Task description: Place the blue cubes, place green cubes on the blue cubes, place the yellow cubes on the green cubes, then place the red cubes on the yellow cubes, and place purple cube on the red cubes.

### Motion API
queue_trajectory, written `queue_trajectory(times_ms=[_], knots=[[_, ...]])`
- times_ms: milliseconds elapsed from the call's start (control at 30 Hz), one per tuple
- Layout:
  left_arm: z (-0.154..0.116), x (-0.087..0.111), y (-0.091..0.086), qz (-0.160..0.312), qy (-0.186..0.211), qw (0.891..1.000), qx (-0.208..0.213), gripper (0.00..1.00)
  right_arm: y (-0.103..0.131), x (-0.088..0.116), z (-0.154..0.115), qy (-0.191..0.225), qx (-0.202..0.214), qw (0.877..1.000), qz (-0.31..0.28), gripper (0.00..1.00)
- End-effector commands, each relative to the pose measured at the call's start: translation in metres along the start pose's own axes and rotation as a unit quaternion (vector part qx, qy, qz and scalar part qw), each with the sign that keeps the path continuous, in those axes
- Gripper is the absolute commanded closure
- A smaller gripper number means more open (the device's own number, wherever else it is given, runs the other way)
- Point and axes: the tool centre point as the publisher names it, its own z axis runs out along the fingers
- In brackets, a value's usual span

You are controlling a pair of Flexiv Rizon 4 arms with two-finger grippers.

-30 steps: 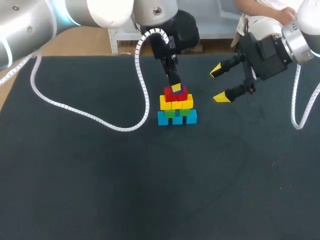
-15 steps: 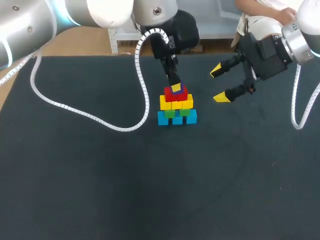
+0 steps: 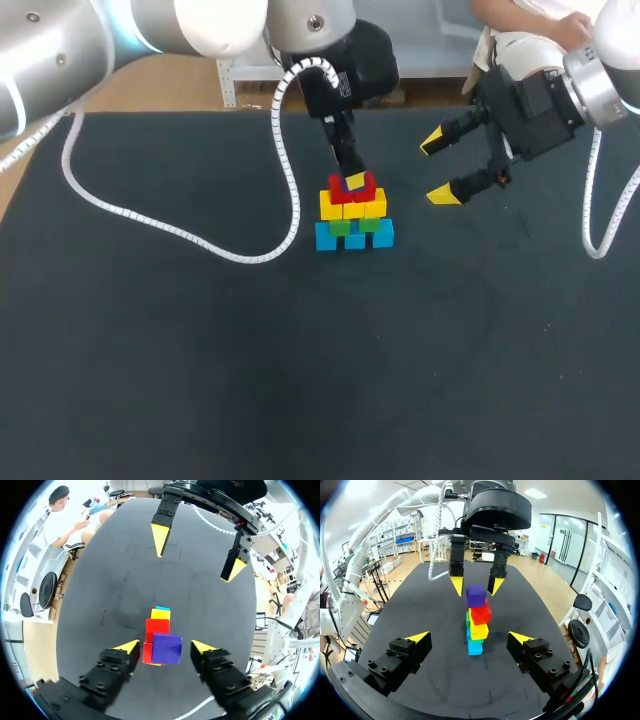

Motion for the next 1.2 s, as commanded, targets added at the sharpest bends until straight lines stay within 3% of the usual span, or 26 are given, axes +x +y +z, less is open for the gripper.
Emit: queue_trajectory(times_ms=[33, 200, 367, 467, 700, 1200], knots=[[-0.001, -0.001, 0.000, -0.001, 0.000, 1.000, 0.000, 0.00, 0.001, 0.000, 0.000, -0.001, 0.001, 1.000, 0.000, 0.00], [-0.006, -0.002, -0.002, -0.001, -0.018, 1.000, -0.013, 0.00, 0.001, 0.000, 0.000, -0.001, 0.001, 1.000, 0.000, 0.00], [-0.013, -0.002, -0.005, 0.020, -0.102, 0.994, -0.032, 0.00, 0.001, 0.000, 0.000, -0.001, 0.001, 1.000, 0.000, 0.00], [-0.015, 0.002, -0.006, 0.020, -0.126, 0.991, -0.043, 0.00, 0.001, 0.000, 0.000, -0.001, 0.001, 1.000, 0.000, 0.00], [-0.018, 0.009, -0.012, 0.054, -0.217, 0.973, -0.063, 0.00, 0.001, 0.000, 0.000, -0.001, 0.001, 1.000, 0.000, 0.00], [-0.018, 0.011, -0.013, 0.054, -0.214, 0.974, -0.058, 0.00, 0.001, 0.000, 0.000, -0.001, 0.001, 1.000, 0.000, 0.00]])
